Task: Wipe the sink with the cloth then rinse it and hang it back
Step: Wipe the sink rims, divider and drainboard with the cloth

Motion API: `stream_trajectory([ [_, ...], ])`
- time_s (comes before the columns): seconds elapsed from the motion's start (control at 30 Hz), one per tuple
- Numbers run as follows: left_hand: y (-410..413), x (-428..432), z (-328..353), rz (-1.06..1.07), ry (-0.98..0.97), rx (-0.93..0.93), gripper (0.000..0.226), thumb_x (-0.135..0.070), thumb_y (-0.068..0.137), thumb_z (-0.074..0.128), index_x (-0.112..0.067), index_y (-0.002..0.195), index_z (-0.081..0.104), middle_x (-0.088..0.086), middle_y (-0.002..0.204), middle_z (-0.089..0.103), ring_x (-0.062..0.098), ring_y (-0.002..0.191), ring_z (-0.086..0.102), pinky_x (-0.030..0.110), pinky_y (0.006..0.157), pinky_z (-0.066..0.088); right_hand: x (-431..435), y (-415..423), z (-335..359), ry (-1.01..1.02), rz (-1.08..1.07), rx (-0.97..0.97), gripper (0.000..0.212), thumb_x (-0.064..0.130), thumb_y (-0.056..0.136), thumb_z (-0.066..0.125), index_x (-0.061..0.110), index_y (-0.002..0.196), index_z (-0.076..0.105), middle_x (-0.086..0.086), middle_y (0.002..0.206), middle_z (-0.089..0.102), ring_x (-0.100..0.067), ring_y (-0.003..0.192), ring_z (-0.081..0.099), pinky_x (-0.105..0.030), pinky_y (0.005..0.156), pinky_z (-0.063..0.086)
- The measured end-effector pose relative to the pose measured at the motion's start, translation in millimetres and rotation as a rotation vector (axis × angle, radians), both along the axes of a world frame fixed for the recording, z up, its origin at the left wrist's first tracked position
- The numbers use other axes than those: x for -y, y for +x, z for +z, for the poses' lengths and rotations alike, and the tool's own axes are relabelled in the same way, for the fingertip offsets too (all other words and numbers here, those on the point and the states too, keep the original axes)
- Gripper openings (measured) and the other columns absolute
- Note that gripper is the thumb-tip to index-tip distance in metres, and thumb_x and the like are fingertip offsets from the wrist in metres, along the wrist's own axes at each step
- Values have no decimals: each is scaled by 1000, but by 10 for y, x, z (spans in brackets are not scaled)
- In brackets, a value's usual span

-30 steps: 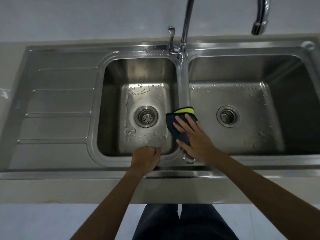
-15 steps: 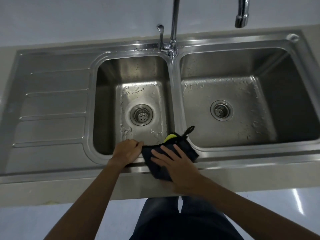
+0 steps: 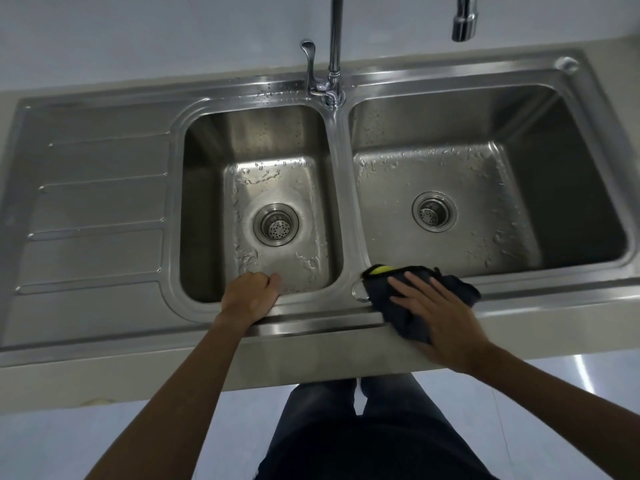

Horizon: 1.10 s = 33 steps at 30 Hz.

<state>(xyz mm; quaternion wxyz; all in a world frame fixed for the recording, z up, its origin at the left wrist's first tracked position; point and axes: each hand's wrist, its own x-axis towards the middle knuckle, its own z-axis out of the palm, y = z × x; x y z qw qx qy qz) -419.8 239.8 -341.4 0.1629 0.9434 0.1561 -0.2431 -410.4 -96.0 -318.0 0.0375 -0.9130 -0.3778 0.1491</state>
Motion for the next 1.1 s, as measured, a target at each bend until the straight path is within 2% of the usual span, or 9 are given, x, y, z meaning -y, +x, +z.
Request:
stream_trajectory([
  [0.2,5,19,-27,5,6,19,49,-34,97,30,-6,90,69,18,101,67,32,94,59,33,73,36,-345,-178,-19,-1,-65,94,55,48,78,46,16,122,56,-7,145,44,-26,138,28,-43,112,18],
  [0.37,6,2,-49,4,-5,-15,52,-37,97,28,-9,88,71,16,98,68,28,87,58,33,76,40,-828,-310,-133,6,65,117,62,39,78,57,17,134,45,-5,150,37,-28,140,29,-45,112,17],
  [0.47,74,0,-49,59,-56,-95,53,-40,98,27,-9,92,70,16,105,67,29,95,58,35,83,42,-949,-330,-146,38,81,126,53,33,83,41,17,133,48,-5,149,39,-26,138,34,-43,111,17],
  [0.57,231,164,12,206,-182,-116,56,-44,98,22,-10,111,65,15,119,63,30,111,55,41,98,41,-847,-294,-141,62,81,115,52,33,85,35,16,131,52,-4,148,40,-24,138,36,-41,111,19],
  [0.63,352,402,85,302,-279,-45,55,-41,100,22,-8,117,62,16,123,60,30,115,53,39,101,38,-712,-271,-145,78,58,107,51,35,85,37,16,130,52,-4,149,38,-24,138,34,-40,111,19],
  [0.8,600,1109,153,505,-389,171,51,-43,100,25,-5,113,57,21,119,60,35,112,53,42,97,40,93,-100,-145,157,-64,40,49,38,82,48,16,125,49,-5,149,37,-23,139,34,-41,112,23],
  [0.9,705,1497,155,588,-353,214,54,-46,99,25,-4,123,49,23,124,56,38,115,52,44,96,39,699,70,-89,163,-162,-1,47,37,81,54,14,122,52,-4,147,41,-21,137,36,-39,113,24],
  [0.97,751,1682,146,639,-281,243,56,-48,99,25,-2,126,44,24,123,56,39,114,53,44,92,40,1079,183,-46,132,-206,-24,45,40,83,50,16,122,53,-1,148,40,-19,138,34,-37,114,22],
  [1.1,796,1813,83,661,-80,299,61,-51,98,28,2,120,47,27,116,60,42,107,57,45,86,42,1711,386,50,77,-294,-57,49,47,88,37,21,127,52,2,149,38,-18,137,36,-37,114,22],
])
